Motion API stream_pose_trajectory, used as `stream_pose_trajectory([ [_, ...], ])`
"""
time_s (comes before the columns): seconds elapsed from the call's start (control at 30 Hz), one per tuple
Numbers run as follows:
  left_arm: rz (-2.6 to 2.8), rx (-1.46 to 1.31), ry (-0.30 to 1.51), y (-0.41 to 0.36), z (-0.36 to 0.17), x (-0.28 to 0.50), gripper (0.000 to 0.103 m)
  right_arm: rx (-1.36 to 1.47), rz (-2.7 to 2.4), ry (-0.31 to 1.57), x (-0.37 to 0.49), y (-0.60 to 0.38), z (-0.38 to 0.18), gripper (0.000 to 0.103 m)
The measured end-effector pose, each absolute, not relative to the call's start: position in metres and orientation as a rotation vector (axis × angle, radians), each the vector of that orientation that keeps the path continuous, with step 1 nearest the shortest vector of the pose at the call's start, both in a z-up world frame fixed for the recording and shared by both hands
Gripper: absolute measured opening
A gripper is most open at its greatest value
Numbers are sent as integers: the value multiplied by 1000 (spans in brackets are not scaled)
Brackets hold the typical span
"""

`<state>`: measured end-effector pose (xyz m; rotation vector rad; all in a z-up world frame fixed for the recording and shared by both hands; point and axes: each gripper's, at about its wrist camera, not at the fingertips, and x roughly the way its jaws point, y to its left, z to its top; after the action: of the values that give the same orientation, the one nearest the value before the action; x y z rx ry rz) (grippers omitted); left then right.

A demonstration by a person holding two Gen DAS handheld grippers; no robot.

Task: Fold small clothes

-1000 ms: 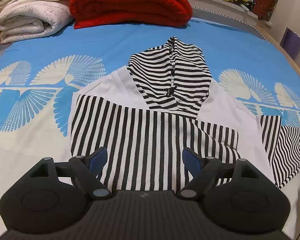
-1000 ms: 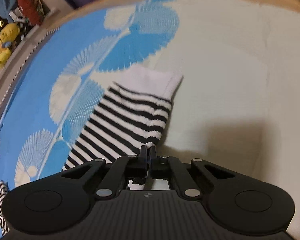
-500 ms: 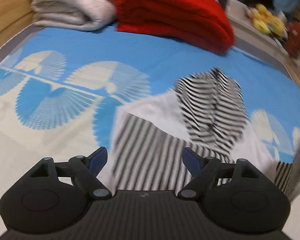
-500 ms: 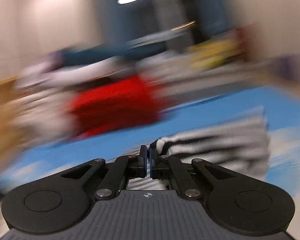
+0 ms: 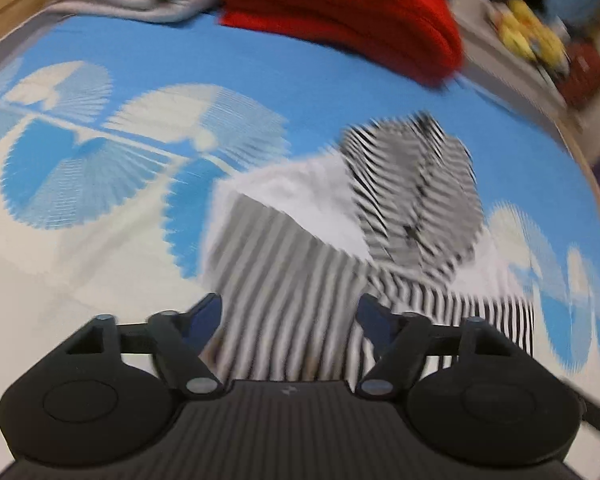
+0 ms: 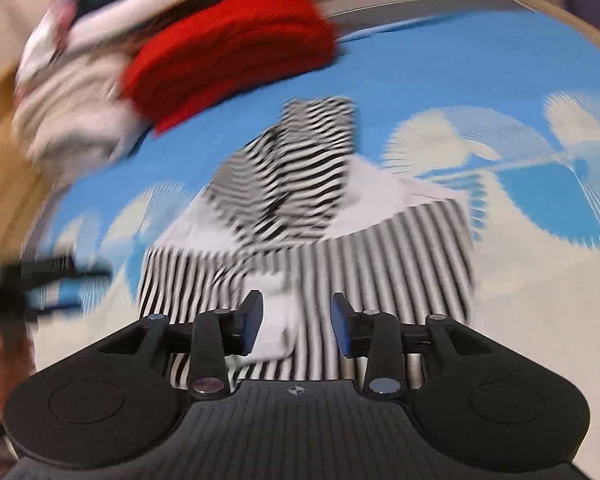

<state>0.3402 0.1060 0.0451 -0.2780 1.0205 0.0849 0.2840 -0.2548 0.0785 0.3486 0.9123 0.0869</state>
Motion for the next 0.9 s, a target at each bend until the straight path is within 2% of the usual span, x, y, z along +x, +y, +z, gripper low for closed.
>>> stream_pose_trajectory([
  [0.2,-129,-68,1029,25,19,337,69,535,-60,1106,304,-283,19,42],
  [0.3,-191,-18,1029,-6,5,337,74,498,-81,1145,302,-283,6,42],
  [0.5,-195,108,1122,-35,-39,341,74,504,-85,1188,299,-296,-4,42],
  [0.53,-186,142,1129,-37,-45,341,71,494,-86,1187,300,-297,-4,42],
  [0.67,-106,114,1083,-21,-38,338,18,490,-77,1185,301,-298,-1,42],
  [0.9,179,-47,937,43,26,317,19,464,-80,1180,301,-295,-1,42],
])
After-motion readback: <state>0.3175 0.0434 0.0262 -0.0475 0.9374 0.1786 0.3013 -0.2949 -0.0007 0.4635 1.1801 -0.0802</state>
